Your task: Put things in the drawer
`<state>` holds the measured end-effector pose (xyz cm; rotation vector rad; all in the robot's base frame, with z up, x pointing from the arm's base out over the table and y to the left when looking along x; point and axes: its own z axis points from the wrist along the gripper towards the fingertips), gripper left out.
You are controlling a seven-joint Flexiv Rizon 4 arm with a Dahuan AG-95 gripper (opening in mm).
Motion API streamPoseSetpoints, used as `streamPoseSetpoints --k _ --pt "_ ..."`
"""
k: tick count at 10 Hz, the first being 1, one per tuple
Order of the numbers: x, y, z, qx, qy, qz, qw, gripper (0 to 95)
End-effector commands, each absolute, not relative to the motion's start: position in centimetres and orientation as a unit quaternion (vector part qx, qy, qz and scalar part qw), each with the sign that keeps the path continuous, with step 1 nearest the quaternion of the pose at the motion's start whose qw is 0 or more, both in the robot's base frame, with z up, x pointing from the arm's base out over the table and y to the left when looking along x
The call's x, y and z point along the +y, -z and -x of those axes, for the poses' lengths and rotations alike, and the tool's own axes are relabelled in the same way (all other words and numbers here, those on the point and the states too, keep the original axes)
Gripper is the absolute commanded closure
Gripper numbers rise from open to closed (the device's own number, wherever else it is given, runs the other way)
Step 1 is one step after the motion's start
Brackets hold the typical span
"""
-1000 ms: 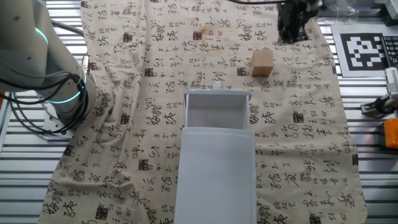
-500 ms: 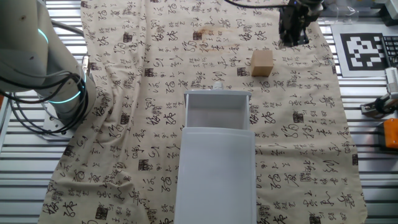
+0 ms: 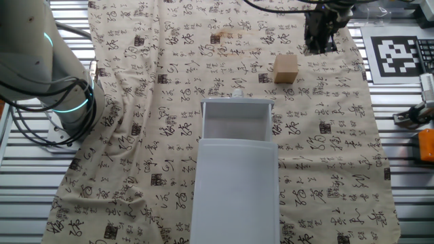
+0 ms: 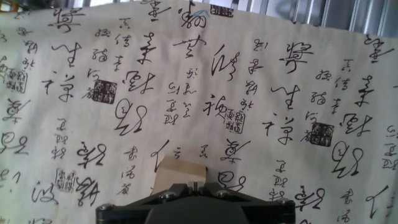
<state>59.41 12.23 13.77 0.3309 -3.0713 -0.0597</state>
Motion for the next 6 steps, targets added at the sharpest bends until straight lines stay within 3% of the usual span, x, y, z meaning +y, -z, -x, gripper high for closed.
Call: streamPoseSetpoints --k 1,6 --pt "12.16 -13.77 -59.34 -0.993 0.02 -0.111 0.029 95.0" --pt "12.16 -13.77 -59.34 -0.991 0.019 -0.124 0.05 95.0"
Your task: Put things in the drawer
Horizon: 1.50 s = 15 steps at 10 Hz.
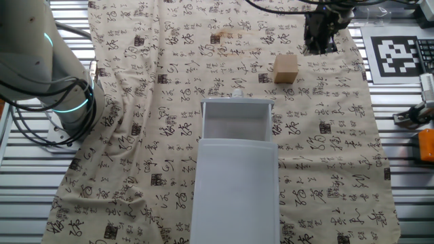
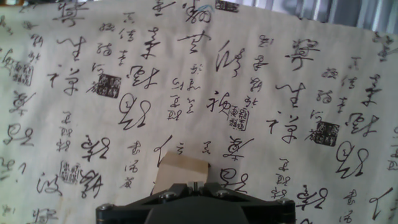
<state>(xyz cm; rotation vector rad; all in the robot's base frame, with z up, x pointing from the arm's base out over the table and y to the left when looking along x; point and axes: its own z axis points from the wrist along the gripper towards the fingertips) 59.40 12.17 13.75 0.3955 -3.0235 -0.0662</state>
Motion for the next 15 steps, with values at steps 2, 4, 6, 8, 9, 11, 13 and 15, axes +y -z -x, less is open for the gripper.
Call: streamPoseSetpoints --k 2,4,6,8,9,11,13,15 --pt "12.2 -13.8 -59.3 -0.991 0.019 -0.12 0.048 95.0" --pt "12.6 -13.5 -59.5 -0.993 0.023 -0.109 0.047 57.0" --pt "14.2 -12.0 -59.5 -0.995 0.026 -0.088 0.047 19.0" --pt "14.7 -10.8 -59.0 -0.995 0.026 -0.081 0.043 19.0" --pt "14.9 -10.0 -58.6 -0.997 0.026 -0.065 0.043 19.0" --pt "14.6 -9.3 -58.3 -0.997 0.024 -0.059 0.041 19.0" --pt "14.2 -8.5 -57.9 -0.998 0.031 -0.048 0.034 19.0" --pt "14.4 -7.5 -57.7 -0.998 0.027 -0.045 0.034 19.0"
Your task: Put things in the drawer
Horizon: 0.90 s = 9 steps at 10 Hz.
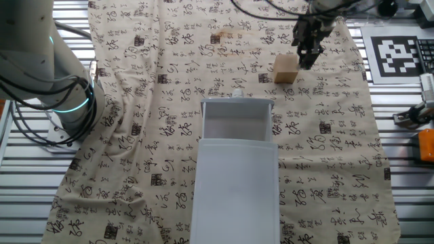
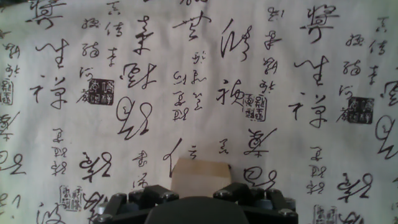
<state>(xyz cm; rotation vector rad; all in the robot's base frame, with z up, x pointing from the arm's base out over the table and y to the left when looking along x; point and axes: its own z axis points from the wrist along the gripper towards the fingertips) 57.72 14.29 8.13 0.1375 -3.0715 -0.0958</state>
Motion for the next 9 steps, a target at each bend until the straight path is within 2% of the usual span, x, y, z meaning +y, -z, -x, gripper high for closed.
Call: streamPoseSetpoints --k 1,7,9 --pt "14.3 -7.0 -57.6 -0.998 0.026 -0.047 0.033 19.0" --pt "13.6 -4.9 -57.1 -0.998 0.02 -0.051 0.027 19.0" --pt "13.5 -4.8 -56.9 -0.998 0.019 -0.044 0.03 95.0"
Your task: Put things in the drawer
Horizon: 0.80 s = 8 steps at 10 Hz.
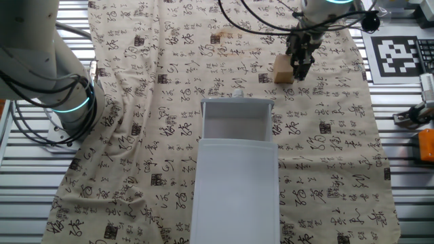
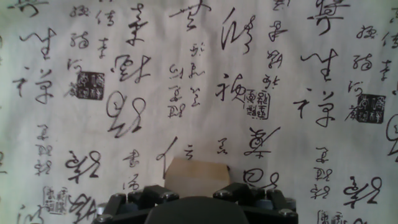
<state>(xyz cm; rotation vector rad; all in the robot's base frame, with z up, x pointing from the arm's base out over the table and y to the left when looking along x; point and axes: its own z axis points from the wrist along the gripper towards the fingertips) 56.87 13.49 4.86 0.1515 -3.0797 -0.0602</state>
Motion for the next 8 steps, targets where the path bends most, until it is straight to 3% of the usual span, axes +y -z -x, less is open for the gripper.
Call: streamPoseSetpoints --k 1,5,8 --pt "13.4 -4.7 -56.8 -0.998 0.019 -0.047 0.03 95.0" --pt "13.6 -6.4 -56.3 -0.996 0.013 -0.081 0.04 95.0" --pt "12.6 -11.5 -54.6 -0.989 0.006 -0.141 0.051 95.0"
